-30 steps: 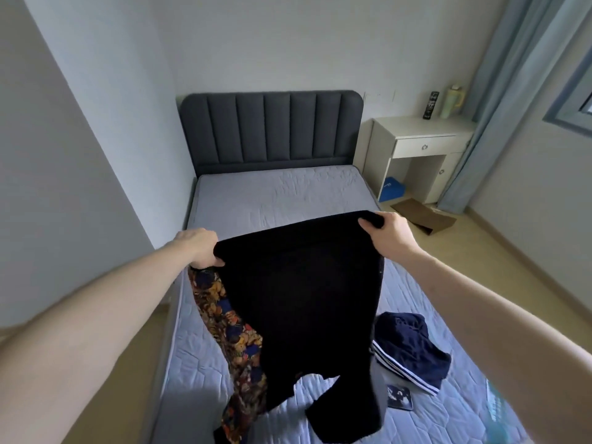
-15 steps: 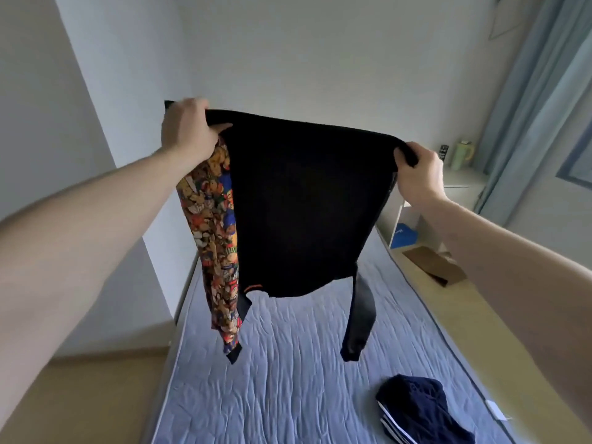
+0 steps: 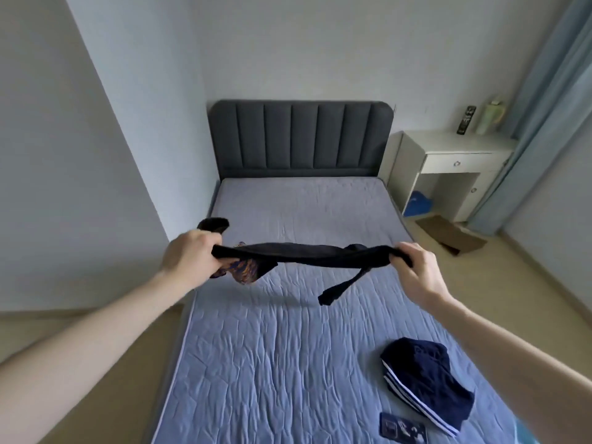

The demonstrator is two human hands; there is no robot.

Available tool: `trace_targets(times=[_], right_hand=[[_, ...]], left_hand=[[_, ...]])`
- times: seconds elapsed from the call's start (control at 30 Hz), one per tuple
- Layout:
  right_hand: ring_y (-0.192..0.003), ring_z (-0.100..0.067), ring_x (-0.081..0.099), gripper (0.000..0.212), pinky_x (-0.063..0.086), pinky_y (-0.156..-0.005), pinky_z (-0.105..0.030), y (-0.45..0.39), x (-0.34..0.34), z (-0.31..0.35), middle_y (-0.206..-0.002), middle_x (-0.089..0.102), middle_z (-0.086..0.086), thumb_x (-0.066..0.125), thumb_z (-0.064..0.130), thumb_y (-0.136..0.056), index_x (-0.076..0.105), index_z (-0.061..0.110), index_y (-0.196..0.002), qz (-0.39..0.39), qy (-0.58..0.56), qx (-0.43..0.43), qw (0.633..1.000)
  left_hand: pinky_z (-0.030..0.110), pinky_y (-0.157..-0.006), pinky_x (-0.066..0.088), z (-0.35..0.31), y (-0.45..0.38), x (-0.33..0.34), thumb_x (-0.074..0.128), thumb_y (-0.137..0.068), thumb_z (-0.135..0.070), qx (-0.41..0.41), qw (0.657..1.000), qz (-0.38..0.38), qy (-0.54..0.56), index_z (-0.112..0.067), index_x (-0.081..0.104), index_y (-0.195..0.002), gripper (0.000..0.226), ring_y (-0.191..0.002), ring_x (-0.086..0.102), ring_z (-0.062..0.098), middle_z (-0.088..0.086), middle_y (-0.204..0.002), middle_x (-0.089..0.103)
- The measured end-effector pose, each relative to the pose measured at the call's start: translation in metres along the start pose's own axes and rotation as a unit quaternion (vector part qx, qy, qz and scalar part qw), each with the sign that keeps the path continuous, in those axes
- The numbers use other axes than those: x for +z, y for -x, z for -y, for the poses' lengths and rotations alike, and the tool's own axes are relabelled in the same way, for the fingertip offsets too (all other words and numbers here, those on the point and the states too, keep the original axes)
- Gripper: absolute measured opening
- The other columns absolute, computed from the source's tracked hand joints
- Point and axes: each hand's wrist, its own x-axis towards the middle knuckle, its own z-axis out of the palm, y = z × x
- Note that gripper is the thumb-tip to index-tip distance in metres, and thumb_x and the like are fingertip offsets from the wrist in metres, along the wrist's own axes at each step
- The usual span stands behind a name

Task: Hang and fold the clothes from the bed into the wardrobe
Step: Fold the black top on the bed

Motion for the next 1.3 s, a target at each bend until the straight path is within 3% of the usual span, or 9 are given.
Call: trace_targets(times=[0.1, 0.17, 0.37, 0.53, 0.7, 0.87, 0.97, 1.1, 1.3], right_hand=[[-0.085, -0.010, 0.055, 0.031, 0.038, -0.069, -0.030, 0.060, 0.045, -0.050, -0.078, 0.063, 0.010, 0.060, 0.004, -0.095, 0.058, 0.029, -0.076, 0.124, 0.050, 0.049, 0.990], [-0.089, -0.018, 0.056, 0.019, 0.042, -0.073, -0.033, 0.103, 0.072, -0.079, -0.086, 0.066, 0.005, 0.060, 0.002, -0.095, 0.065, 0.018, -0.085, 0.183, 0.069, 0.097, 0.976], [-0.072, -0.029, 0.057, 0.021, 0.042, -0.060, -0.038, 0.219, 0.160, -0.160, -0.073, 0.063, -0.003, 0.053, -0.002, -0.091, 0.063, 0.012, -0.080, 0.302, 0.104, 0.210, 0.924], [-0.096, -0.016, 0.063, 0.026, 0.050, -0.079, -0.028, 0.292, 0.209, -0.203, -0.101, 0.071, 0.007, 0.059, 0.003, -0.092, 0.077, 0.018, -0.102, 0.383, 0.107, 0.239, 0.886], [-0.091, -0.012, 0.063, 0.025, 0.041, -0.068, -0.008, 0.373, 0.260, -0.255, -0.094, 0.071, 0.012, 0.059, 0.006, -0.091, 0.078, 0.022, -0.095, 0.453, 0.119, 0.269, 0.841], [-0.119, -0.021, 0.055, 0.040, 0.045, -0.095, -0.024, 0.434, 0.300, -0.303, -0.124, 0.069, 0.009, 0.052, 0.009, -0.094, 0.073, 0.029, -0.122, 0.538, 0.165, 0.291, 0.774], [-0.120, -0.023, 0.059, 0.037, 0.047, -0.092, -0.024, 0.433, 0.316, -0.322, -0.123, 0.071, 0.006, 0.056, 0.018, -0.091, 0.073, 0.030, -0.121, 0.574, 0.166, 0.335, 0.728], [-0.112, -0.027, 0.066, 0.042, 0.047, -0.083, -0.028, 0.379, 0.345, -0.350, -0.123, 0.069, -0.005, 0.068, 0.025, -0.090, 0.064, 0.023, -0.132, 0.490, 0.161, 0.394, 0.761], [-0.124, -0.033, 0.058, 0.061, 0.044, -0.101, -0.038, 0.258, 0.395, -0.403, -0.137, 0.057, -0.014, 0.074, 0.030, -0.089, 0.051, 0.016, -0.144, 0.288, 0.148, 0.382, 0.866]], left_hand=[[0.034, -0.052, 0.047, 0.014, 0.073, 0.078, 0.084, -0.070, -0.015, -0.034, 0.991, 0.126, -0.024, -0.019, 0.063, -0.063, 0.023, -0.067, 0.063, 0.033, 0.006, -0.068, 0.066], [0.038, -0.067, 0.052, 0.015, 0.118, 0.119, 0.078, -0.079, -0.022, -0.057, 0.975, 0.209, -0.041, -0.017, 0.069, -0.076, 0.010, -0.085, 0.066, 0.032, 0.004, -0.080, 0.070], [0.038, -0.080, 0.052, 0.006, 0.251, 0.241, 0.062, -0.091, -0.015, -0.091, 0.910, 0.394, -0.091, -0.019, 0.070, -0.092, 0.009, -0.103, 0.062, 0.023, 0.000, -0.099, 0.066], [0.037, -0.092, 0.051, 0.005, 0.328, 0.303, 0.054, -0.098, -0.020, -0.098, 0.879, 0.455, -0.104, -0.021, 0.072, -0.105, 0.019, -0.113, 0.057, 0.023, -0.001, -0.113, 0.063], [0.031, -0.075, 0.047, 0.015, 0.402, 0.359, 0.053, -0.101, -0.040, -0.140, 0.826, 0.532, -0.118, -0.023, 0.072, -0.102, 0.025, -0.106, 0.067, 0.022, -0.005, -0.110, 0.067], [0.029, -0.074, 0.053, 0.023, 0.446, 0.415, 0.060, -0.093, -0.037, -0.132, 0.720, 0.676, -0.089, -0.022, 0.074, -0.094, 0.021, -0.096, 0.072, 0.025, 0.000, -0.101, 0.075], [0.024, -0.064, 0.050, 0.031, 0.441, 0.441, 0.060, -0.083, -0.039, -0.176, 0.656, 0.734, -0.017, -0.029, 0.076, -0.087, 0.020, -0.083, 0.071, 0.019, -0.009, -0.089, 0.074], [0.028, -0.075, 0.053, 0.057, 0.392, 0.486, 0.060, -0.087, -0.043, -0.239, 0.758, 0.606, 0.017, -0.036, 0.071, -0.077, 0.017, -0.082, 0.063, 0.012, -0.020, -0.082, 0.069], [0.036, -0.088, 0.051, 0.107, 0.279, 0.546, 0.061, -0.093, -0.037, -0.233, 0.856, 0.462, 0.004, -0.034, 0.069, -0.112, 0.021, -0.110, 0.062, 0.021, -0.008, -0.132, 0.056]])
